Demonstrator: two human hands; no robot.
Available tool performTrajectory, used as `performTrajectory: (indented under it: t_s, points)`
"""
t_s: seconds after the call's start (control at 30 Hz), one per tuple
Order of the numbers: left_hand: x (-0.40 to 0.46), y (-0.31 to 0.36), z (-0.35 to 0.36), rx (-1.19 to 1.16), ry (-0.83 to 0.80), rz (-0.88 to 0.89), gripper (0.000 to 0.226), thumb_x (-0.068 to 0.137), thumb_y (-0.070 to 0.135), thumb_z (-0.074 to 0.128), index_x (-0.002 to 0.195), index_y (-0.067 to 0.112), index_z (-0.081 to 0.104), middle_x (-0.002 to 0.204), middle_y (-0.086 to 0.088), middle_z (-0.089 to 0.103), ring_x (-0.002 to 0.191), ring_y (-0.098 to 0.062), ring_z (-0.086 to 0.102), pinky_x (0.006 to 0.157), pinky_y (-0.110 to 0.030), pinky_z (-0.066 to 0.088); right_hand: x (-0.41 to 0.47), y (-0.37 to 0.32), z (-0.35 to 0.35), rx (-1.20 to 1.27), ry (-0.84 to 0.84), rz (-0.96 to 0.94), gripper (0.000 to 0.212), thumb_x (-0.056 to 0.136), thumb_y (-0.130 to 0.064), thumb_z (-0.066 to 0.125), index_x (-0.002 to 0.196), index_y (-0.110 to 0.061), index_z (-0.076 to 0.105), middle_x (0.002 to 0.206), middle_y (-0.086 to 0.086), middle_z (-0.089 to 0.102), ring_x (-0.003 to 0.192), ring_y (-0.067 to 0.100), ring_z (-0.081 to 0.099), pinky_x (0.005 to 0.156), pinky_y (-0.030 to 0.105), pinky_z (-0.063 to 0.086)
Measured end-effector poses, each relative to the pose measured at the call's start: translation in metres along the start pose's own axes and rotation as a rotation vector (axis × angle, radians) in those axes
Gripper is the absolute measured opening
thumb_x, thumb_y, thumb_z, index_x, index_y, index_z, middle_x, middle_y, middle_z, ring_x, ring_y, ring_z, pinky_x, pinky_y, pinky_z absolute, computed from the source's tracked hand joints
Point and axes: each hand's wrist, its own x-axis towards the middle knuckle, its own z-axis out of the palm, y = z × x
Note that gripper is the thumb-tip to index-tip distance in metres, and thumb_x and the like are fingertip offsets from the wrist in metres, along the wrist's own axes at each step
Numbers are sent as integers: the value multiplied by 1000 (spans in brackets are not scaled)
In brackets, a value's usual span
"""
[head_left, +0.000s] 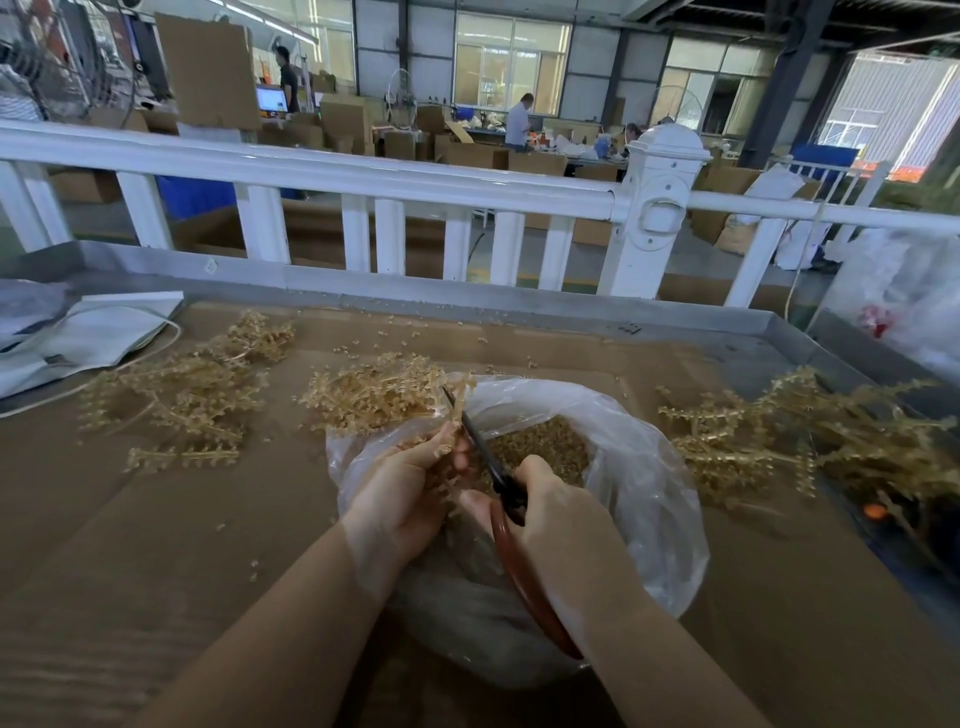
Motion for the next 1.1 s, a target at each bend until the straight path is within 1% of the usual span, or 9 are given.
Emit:
performTrajectory:
  t_s: [0.13,0.37,0.47,0.57,0.7,0.8,0.87,1.0,1.1]
  points:
    - [0,2,0,-58,10,-77,34,94,6,32,70,4,55,48,-3,50,40,-14,53,58,-29,42,2,1,0,-52,-9,-20,41,88,-65,43,90,-23,43,79,-4,64,74,13,63,70,26,53]
    - [-1,6,-1,-251,-51,-77,25,71,6,39,60,5,62,51,1,46,40,-9,43,58,-24,36,6,7,-5,-58,-40,-64,47,86,-66,42,93,-20,50,81,-3,65,76,16,65,73,33,55]
    - [-2,6,-3,-294,-64,-75,29,69,8,38,57,5,65,51,3,46,40,-8,42,61,-24,34,6,7,-9,-38,-73,-65,46,85,-67,41,93,-23,52,78,-7,63,72,8,62,69,26,54]
    - [-2,5,-3,-267,-39,-68,29,72,5,38,59,5,64,52,1,46,40,-8,41,62,-24,34,3,6,-11,19,-66,-68,34,84,-66,47,81,-32,44,64,-14,52,58,-2,52,53,11,39]
    - [-3,4,0,-105,-53,-15,18,75,2,42,64,8,55,53,0,46,41,-9,41,57,-23,38,-2,5,-10,43,-49,-47,37,84,-66,49,74,-33,35,61,-13,49,53,-2,47,50,13,33]
    - [-8,3,2,55,-111,-41,24,69,8,47,48,12,59,49,0,44,41,-10,45,51,-23,42,0,5,-8,44,-38,-38,37,85,-66,47,78,-32,35,63,-9,51,55,0,48,51,14,34]
    - [-9,2,2,31,-116,-44,26,69,7,46,47,11,59,49,-1,44,40,-11,46,49,-24,45,1,5,-7,24,-35,-39,38,85,-66,47,77,-32,32,63,-10,50,55,-1,47,51,13,33]
    - [-6,2,1,-95,-70,-45,11,67,4,45,67,3,56,50,-3,48,39,-10,44,42,-16,45,4,6,-6,6,-26,-36,38,86,-65,47,76,-33,31,65,-12,49,57,-1,47,51,12,34]
    - [-4,2,-1,-111,-62,-49,14,67,4,44,71,1,57,51,-4,49,39,-9,44,41,-15,44,5,6,-8,-13,-47,-37,37,86,-65,46,76,-32,34,65,-13,51,57,-3,48,49,9,34]
